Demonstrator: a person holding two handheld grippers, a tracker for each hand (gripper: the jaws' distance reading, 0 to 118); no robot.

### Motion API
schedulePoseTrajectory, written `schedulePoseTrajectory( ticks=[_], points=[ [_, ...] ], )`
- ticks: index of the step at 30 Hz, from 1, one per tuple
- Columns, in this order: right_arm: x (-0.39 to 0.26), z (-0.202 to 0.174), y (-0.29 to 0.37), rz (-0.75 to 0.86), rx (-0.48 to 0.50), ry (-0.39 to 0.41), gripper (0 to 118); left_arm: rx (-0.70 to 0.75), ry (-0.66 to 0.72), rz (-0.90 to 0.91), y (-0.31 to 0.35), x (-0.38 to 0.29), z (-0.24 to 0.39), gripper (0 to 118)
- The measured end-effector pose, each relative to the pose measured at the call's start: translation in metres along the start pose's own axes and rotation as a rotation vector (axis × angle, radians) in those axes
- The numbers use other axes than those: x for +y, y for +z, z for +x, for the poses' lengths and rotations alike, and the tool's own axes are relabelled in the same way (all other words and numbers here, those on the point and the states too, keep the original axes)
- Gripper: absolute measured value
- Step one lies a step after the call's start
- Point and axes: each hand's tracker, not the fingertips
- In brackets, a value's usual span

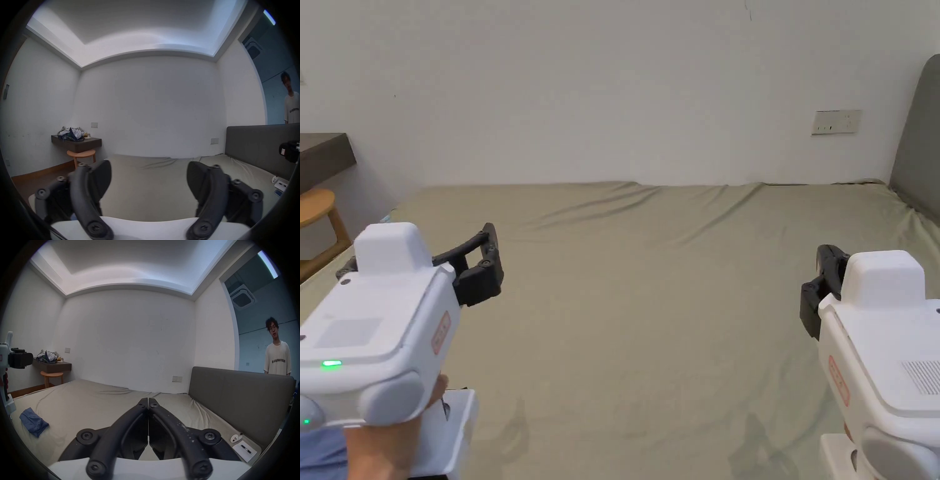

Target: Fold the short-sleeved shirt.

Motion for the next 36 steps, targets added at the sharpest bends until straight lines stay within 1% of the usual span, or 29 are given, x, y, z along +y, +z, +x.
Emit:
schedulePoseTrajectory(
  ticks=[2, 3, 4, 5, 6, 8, 12, 20, 31, 36],
  points=[
    [0.002, 0.003, 0.004, 0.009, -0.007, 0.004, 3, -0.038, 0.021, 0.023, 0.002, -0.009, 0.009, 76],
    [0.003, 0.005, 0.006, 0.013, -0.006, 0.006, 3, -0.052, 0.023, 0.029, 0.003, -0.012, 0.014, 61],
    [0.003, 0.006, 0.007, 0.018, -0.008, 0.005, 3, -0.06, 0.02, 0.024, 0.002, -0.014, 0.019, 33],
    [0.004, 0.007, 0.008, 0.022, -0.01, 0.009, 3, -0.071, 0.031, 0.016, 0.002, -0.017, 0.022, 9],
    [0.004, 0.008, 0.009, 0.024, -0.011, 0.009, 3, -0.095, 0.033, 0.011, 0.008, -0.014, 0.031, 0],
    [0.005, 0.009, 0.011, 0.03, -0.018, 0.007, 3, -0.133, 0.028, 0.0, 0.008, -0.018, 0.039, 0],
    [0.006, 0.011, 0.012, 0.035, -0.017, 0.009, 3, -0.134, -0.011, -0.011, 0.011, -0.022, 0.051, 0],
    [0.005, 0.012, 0.013, 0.04, -0.021, 0.01, 3, -0.146, 0.006, -0.018, 0.018, -0.017, 0.053, 0],
    [0.007, 0.01, 0.015, 0.045, -0.024, 0.013, 3, -0.147, -0.029, -0.005, 0.021, -0.017, 0.052, 0],
    [0.007, 0.009, 0.016, 0.046, -0.024, 0.018, 3, -0.152, -0.023, -0.003, 0.022, -0.016, 0.051, 0]
  ],
)
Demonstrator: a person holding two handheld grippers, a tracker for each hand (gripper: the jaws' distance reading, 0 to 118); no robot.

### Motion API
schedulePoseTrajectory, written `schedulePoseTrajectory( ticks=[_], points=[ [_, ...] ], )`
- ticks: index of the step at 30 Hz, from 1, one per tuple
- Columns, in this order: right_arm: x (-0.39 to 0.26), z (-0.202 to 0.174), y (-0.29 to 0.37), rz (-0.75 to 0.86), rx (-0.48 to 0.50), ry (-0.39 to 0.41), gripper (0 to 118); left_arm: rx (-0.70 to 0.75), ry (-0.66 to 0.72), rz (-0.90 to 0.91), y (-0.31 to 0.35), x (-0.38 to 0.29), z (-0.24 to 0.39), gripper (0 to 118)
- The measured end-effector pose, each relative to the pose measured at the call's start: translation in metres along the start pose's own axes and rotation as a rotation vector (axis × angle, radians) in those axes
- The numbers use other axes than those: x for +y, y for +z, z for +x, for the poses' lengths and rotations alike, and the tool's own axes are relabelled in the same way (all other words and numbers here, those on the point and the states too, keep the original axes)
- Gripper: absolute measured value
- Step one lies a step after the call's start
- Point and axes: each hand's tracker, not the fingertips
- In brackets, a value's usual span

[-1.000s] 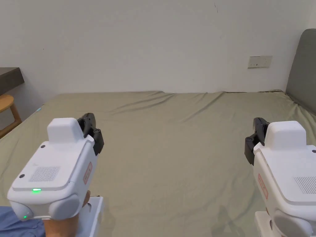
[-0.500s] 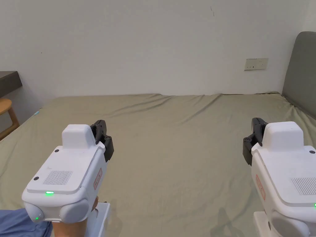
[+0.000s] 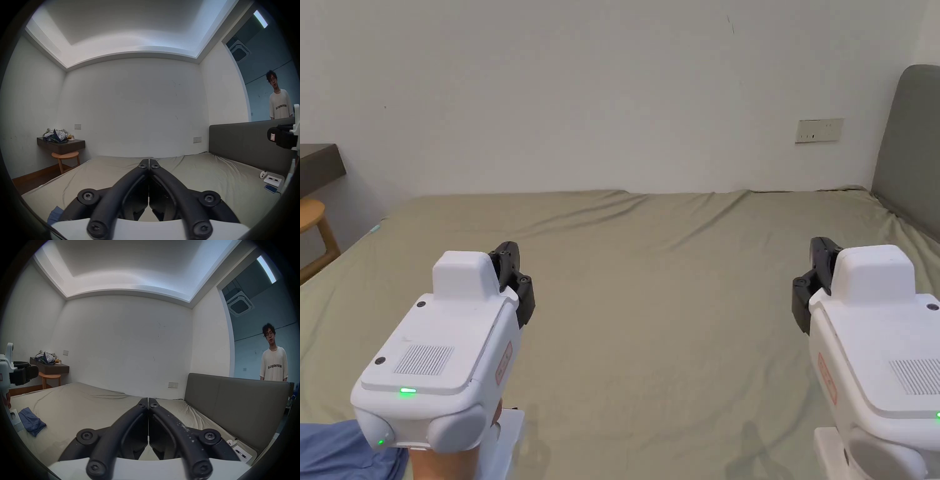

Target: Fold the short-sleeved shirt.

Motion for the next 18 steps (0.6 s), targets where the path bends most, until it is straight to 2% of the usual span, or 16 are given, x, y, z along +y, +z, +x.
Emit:
schedulePoseTrajectory(
  ticks=[18],
  points=[
    [0.0021, -0.0008, 0.0043, 0.001, -0.011, 0.006, 3, -0.001, 0.005, 0.01, 0.0036, 0.0011, -0.0037, 0]
  ],
)
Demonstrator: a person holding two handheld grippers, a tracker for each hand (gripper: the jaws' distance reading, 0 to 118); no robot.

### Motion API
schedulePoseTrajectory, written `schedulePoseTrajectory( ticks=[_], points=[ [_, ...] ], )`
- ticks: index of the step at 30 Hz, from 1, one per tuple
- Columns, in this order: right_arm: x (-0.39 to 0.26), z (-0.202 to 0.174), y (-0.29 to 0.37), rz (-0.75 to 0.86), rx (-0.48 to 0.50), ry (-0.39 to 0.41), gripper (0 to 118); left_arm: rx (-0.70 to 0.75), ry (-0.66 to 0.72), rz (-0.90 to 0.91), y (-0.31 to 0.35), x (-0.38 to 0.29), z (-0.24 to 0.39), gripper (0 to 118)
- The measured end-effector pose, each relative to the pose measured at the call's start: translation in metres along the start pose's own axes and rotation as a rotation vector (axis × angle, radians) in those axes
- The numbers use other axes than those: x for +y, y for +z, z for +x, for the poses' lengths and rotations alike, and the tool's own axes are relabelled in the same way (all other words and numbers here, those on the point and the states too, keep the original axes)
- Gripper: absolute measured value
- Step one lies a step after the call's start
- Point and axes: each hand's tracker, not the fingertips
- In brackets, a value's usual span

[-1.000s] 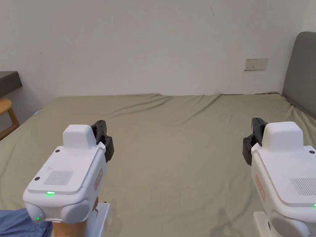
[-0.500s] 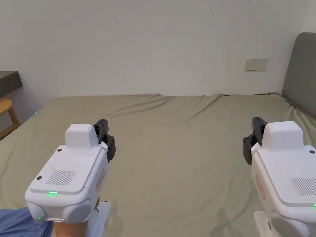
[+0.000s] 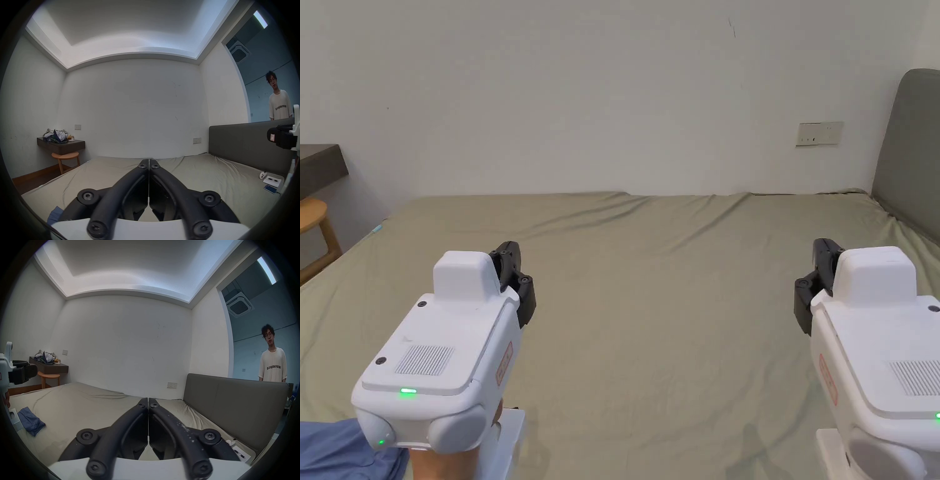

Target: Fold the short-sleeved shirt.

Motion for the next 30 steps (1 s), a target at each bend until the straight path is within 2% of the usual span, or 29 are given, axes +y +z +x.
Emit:
schedulePoseTrajectory(
  ticks=[1, 2, 3, 5, 6, 7, 8, 16, 30],
  points=[
    [0.0003, 0.0, 0.0003, -0.003, -0.004, 0.002, 8, -0.002, 0.0, 0.004, 0.0002, -0.0003, -0.0004, 2],
    [0.0004, 0.0002, 0.0003, -0.004, -0.001, 0.004, 19, -0.002, -0.003, 0.006, 0.0005, -0.0002, -0.001, 8],
    [0.0004, 0.0002, 0.0004, -0.005, -0.001, 0.004, 32, 0.001, -0.003, 0.007, 0.0009, -0.0002, -0.0014, 21],
    [0.0004, 0.0002, 0.0003, -0.006, 0.001, 0.002, 72, 0.0, 0.01, 0.017, -0.0004, -0.0001, -0.0027, 81],
    [0.0002, 0.0002, -0.0003, -0.009, 0.002, -0.001, 90, -0.005, 0.019, 0.011, -0.0014, 0.0006, -0.004, 103],
    [0.0, 0.0002, -0.0007, -0.011, 0.001, -0.007, 113, -0.004, 0.029, 0.01, -0.0018, 0.0006, -0.0046, 118],
    [-0.0002, 0.0003, -0.0006, -0.008, 0.002, -0.016, 118, 0.0, 0.031, 0.027, 0.0002, 0.0003, -0.0038, 118],
    [-0.0004, -0.0013, -0.0048, -0.005, -0.016, -0.049, 118, 0.006, -0.001, 0.019, 0.0007, 0.0002, -0.0008, 118],
    [-0.0018, 0.0009, -0.0044, -0.003, -0.019, -0.046, 118, 0.011, -0.003, 0.019, 0.0004, -0.0009, -0.0042, 118]
  ],
)
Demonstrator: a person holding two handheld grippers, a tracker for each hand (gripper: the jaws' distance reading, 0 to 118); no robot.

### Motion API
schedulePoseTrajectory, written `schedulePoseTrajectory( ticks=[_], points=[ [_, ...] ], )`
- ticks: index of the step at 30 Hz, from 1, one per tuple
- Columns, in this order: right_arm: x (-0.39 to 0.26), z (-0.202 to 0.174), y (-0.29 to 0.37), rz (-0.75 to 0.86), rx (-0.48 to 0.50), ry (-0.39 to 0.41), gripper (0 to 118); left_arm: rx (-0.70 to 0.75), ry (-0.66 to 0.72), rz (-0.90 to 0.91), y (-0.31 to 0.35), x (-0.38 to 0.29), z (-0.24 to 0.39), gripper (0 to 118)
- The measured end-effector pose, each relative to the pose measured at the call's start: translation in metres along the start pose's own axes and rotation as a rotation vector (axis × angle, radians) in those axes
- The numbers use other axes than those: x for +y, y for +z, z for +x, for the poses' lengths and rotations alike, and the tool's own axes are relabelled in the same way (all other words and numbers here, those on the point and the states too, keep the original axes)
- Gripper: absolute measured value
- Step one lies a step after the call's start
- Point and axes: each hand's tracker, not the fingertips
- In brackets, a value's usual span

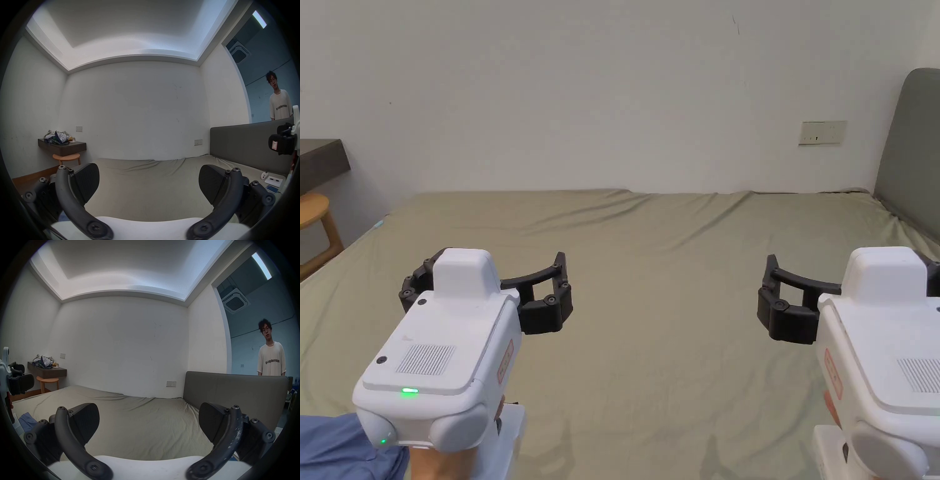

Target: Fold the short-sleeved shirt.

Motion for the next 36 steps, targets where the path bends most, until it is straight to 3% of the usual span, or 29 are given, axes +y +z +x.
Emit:
schedulePoseTrajectory(
  ticks=[26, 36],
  points=[
    [0.0, -0.002, 0.0, -0.023, -0.008, 0.019, 118, -0.008, 0.006, -0.015, -0.002, -0.003, -0.005, 118],
    [0.024, -0.005, -0.015, -0.427, -0.136, -0.185, 118, -0.013, 0.012, -0.015, -0.002, -0.001, -0.007, 118]
  ],
)
